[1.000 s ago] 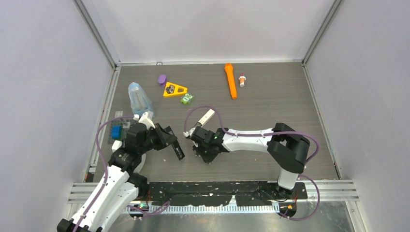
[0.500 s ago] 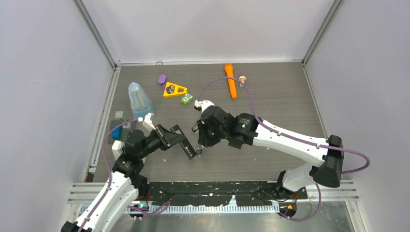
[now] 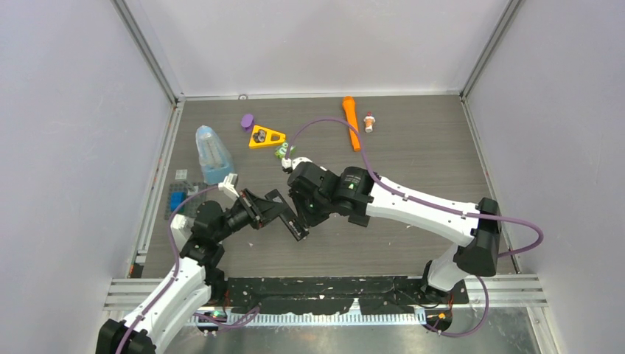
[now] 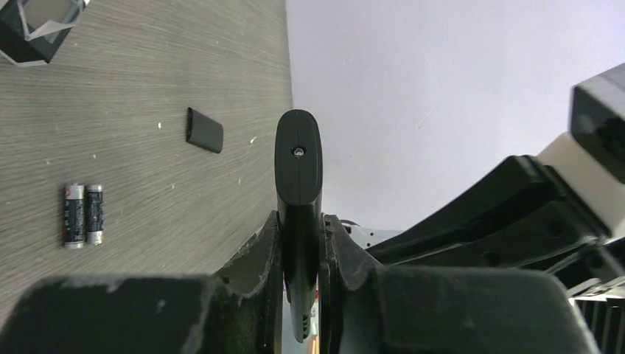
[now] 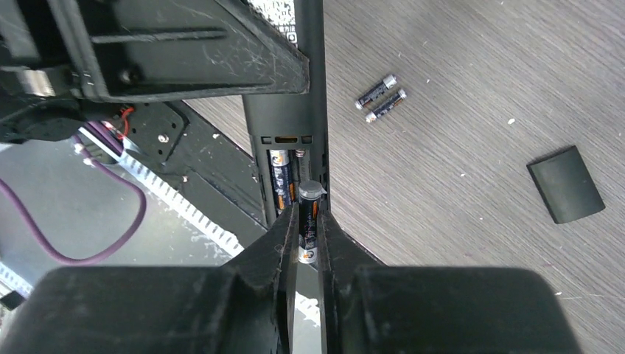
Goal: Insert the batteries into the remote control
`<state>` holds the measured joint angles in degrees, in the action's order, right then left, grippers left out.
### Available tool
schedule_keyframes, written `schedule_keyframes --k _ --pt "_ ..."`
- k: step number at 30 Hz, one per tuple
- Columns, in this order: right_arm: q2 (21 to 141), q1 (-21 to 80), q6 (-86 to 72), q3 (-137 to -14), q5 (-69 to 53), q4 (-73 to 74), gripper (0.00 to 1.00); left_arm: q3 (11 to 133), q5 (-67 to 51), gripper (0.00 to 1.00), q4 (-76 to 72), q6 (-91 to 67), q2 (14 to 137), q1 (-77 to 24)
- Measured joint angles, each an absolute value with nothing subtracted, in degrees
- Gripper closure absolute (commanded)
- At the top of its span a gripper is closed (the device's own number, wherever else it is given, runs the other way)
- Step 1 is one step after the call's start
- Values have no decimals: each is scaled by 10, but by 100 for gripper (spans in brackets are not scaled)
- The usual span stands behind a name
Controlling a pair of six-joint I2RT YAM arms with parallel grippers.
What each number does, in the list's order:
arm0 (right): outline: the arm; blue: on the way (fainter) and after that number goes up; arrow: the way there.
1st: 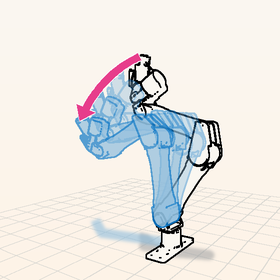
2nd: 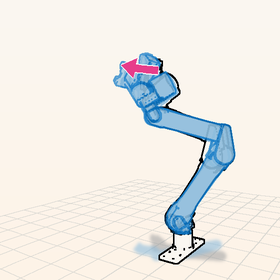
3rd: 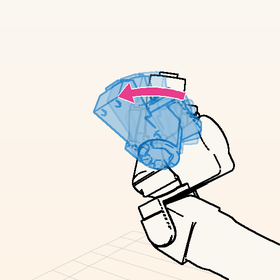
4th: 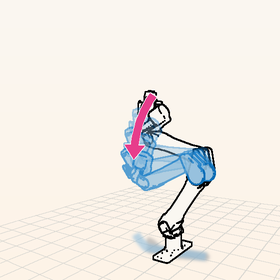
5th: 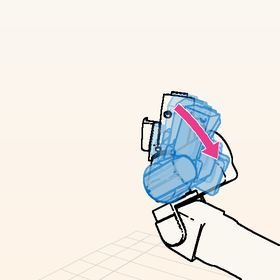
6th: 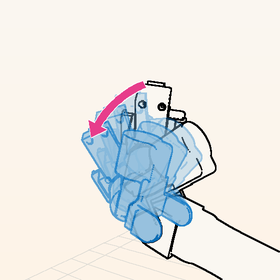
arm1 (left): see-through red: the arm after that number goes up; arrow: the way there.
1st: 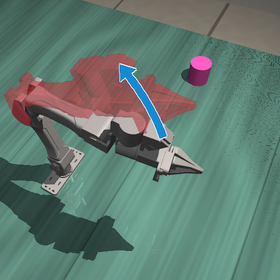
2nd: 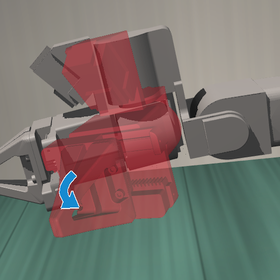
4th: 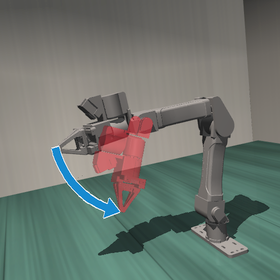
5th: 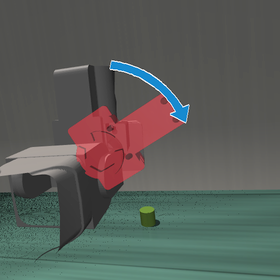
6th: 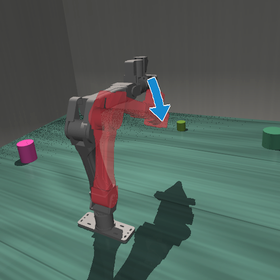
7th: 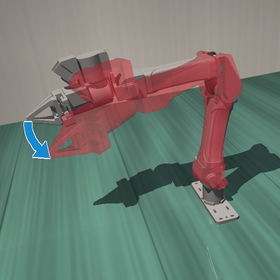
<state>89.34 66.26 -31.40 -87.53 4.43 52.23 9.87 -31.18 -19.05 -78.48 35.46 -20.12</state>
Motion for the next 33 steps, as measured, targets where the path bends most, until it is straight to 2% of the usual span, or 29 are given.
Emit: schedule_keyframes --k 21,33 --pt "919 689 -286 -880 44 540 81 92 -318 100 -225 -807 362 -201" --pt "930 693 -279 -880 59 540 73 89 -320 100 -222 -812 355 -201"
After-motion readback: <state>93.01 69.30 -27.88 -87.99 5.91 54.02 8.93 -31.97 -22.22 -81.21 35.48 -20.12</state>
